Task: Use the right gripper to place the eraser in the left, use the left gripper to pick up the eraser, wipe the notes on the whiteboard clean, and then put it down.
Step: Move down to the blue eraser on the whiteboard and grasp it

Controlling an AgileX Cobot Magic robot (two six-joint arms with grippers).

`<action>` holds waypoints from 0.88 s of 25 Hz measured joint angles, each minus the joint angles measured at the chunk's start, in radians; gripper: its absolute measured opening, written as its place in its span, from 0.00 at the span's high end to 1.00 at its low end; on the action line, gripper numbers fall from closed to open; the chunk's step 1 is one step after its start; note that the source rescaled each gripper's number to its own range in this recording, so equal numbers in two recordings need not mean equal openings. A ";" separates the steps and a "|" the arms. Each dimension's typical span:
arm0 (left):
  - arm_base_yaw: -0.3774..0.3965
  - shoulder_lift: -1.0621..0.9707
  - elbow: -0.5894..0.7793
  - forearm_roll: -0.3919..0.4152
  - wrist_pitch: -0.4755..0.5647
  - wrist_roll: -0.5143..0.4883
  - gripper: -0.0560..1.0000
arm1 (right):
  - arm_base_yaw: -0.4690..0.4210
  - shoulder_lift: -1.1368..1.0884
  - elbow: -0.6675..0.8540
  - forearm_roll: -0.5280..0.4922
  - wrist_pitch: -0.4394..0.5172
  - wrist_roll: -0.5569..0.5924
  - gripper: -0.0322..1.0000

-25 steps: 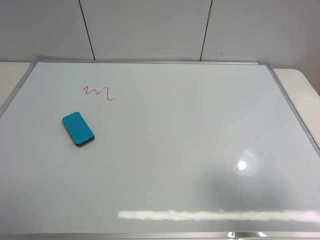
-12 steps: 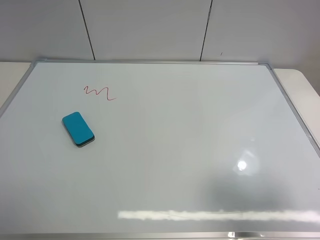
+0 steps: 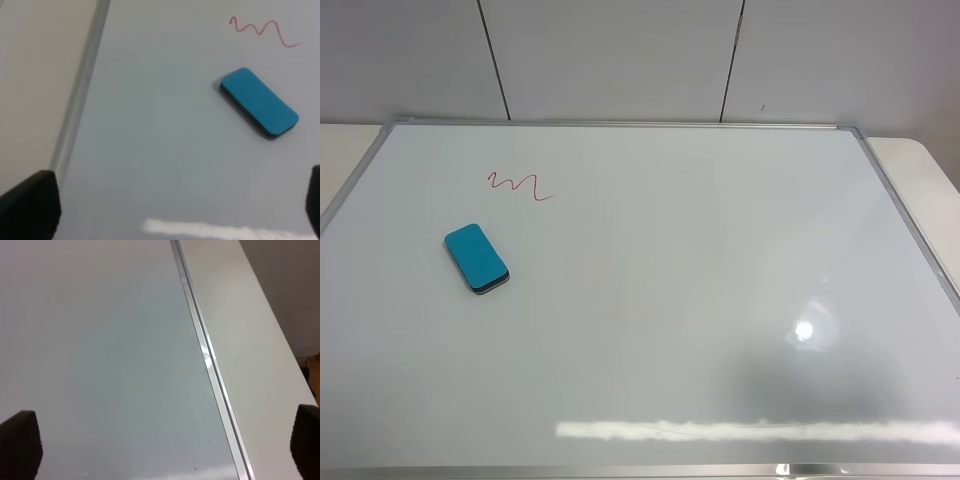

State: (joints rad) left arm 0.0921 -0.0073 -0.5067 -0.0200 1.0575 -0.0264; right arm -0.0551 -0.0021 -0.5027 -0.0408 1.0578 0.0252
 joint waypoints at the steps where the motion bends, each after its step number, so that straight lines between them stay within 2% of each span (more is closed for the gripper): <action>1: 0.000 0.000 0.000 0.000 0.000 0.000 0.00 | 0.000 0.000 0.000 0.000 0.000 0.000 0.00; 22: -0.003 0.000 0.000 0.000 0.000 0.000 0.00 | 0.000 0.000 0.000 0.000 0.000 0.000 0.00</action>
State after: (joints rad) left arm 0.0890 -0.0073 -0.5067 -0.0200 1.0575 -0.0264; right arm -0.0551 -0.0021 -0.5027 -0.0408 1.0578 0.0252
